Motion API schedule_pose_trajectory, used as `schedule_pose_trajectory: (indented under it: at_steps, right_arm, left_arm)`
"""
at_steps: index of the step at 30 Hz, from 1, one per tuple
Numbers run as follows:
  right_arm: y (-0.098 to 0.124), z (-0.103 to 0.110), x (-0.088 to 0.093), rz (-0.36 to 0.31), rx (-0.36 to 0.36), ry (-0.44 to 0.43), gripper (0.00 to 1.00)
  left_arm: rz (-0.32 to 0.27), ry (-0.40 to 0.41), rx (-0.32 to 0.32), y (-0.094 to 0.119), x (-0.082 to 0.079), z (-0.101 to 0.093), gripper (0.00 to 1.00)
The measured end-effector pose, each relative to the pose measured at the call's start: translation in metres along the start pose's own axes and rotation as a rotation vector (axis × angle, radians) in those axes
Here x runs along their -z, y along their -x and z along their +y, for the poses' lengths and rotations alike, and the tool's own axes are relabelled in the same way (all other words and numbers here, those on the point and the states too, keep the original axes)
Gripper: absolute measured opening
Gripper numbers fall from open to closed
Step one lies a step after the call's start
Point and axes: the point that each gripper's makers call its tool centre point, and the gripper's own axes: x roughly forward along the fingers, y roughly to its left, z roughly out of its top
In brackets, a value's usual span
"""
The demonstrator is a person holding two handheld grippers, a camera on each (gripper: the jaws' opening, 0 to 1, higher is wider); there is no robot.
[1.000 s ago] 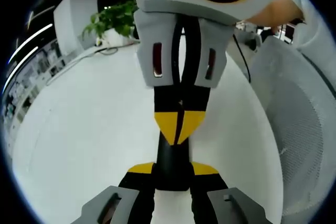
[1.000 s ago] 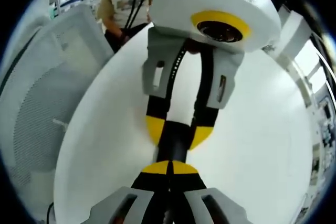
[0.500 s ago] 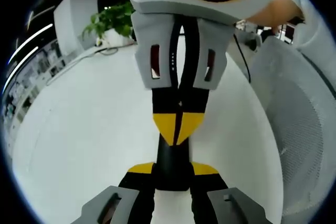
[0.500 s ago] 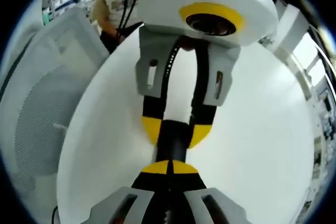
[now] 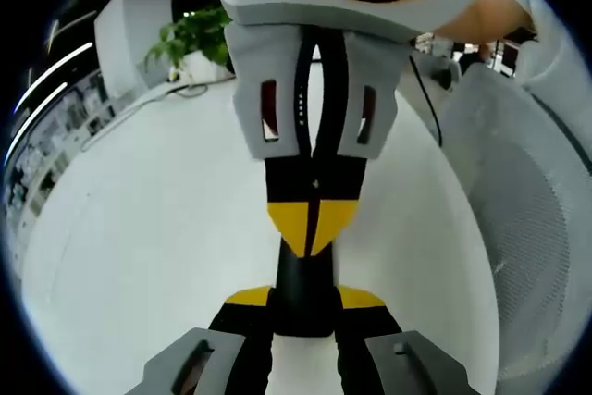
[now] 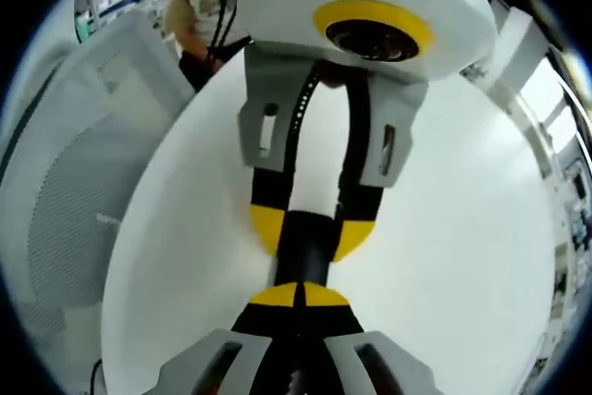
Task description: Press the specified remote control buttons in sequence, fully releasing each button before pressing the next.
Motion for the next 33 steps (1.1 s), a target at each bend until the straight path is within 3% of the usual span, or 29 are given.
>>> schedule_pose_trajectory:
  at_steps: [19, 33]
  right_arm:
    - [0.0000, 0.0006, 0.0000, 0.004, 0.005, 0.006, 0.00]
    - [0.0011, 0.0003, -0.0011, -0.039, 0.014, -0.019, 0.00]
  left_arm:
    - [0.005, 0.005, -0.004, -0.0002, 0.0003, -0.0002, 0.24]
    - [0.012, 0.005, -0.004, 0.0000, 0.0001, -0.0002, 0.24]
